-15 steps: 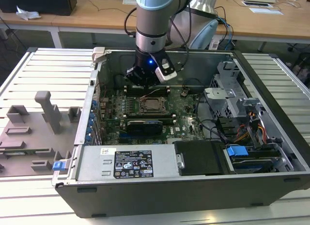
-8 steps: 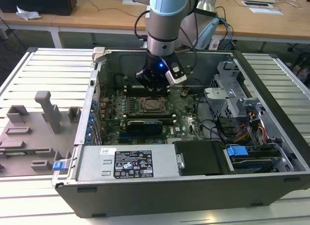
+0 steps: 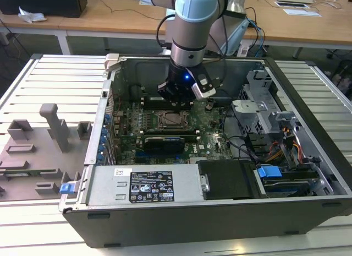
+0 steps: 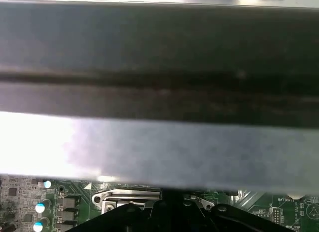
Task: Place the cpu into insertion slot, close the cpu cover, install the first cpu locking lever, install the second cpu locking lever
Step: 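Install the first cpu locking lever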
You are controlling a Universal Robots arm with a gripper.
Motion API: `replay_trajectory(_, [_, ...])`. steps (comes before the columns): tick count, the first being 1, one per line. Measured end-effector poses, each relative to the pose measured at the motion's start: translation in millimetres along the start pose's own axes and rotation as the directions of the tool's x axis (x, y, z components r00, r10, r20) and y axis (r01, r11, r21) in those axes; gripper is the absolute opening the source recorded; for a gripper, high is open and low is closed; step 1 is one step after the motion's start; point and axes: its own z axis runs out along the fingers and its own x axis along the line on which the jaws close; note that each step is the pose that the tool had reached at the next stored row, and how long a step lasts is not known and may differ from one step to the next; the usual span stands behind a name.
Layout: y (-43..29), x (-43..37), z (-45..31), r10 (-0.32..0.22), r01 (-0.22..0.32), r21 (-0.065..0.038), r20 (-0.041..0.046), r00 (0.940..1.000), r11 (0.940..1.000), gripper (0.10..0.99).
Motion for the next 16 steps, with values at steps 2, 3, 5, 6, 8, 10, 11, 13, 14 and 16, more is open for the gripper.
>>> replay_trajectory(2, [0.6,-1.5,0.6,0.000,0.000,0.000,0.0001,1.0000,1.0000,0.106])
replay_trajectory(3, [1.0,-2.1,0.9,0.000,0.000,0.000,0.0002,1.0000,1.0000,0.106])
replay_trajectory(5, [2.0,-3.6,1.2,0.000,0.000,0.001,0.0008,1.0000,1.0000,0.106])
replay_trajectory(6, [2.4,-3.6,-0.2,0.000,0.000,0.008,0.0010,1.0000,1.0000,0.106])
replay_trajectory(8, [2.7,-3.3,-7.1,0.001,-0.001,0.027,0.0000,1.0000,0.9996,0.106])
replay_trajectory(10, [3.2,-3.1,-12.1,0.001,-0.001,0.040,-0.0005,1.0000,0.9992,0.106])
replay_trajectory(11, [3.6,-3.0,-15.9,0.002,-0.001,0.049,-0.0010,1.0000,0.9988,0.106])
replay_trajectory(13, [4.0,-2.8,-20.6,0.002,-0.002,0.064,-0.0017,1.0000,0.9979,0.106])
replay_trajectory(14, [4.2,-2.8,-21.9,0.002,-0.002,0.071,-0.0018,1.0000,0.9974,0.106])
replay_trajectory(16, [4.3,-2.7,-23.8,0.003,-0.003,0.100,-0.0034,1.0000,0.9950,0.106])
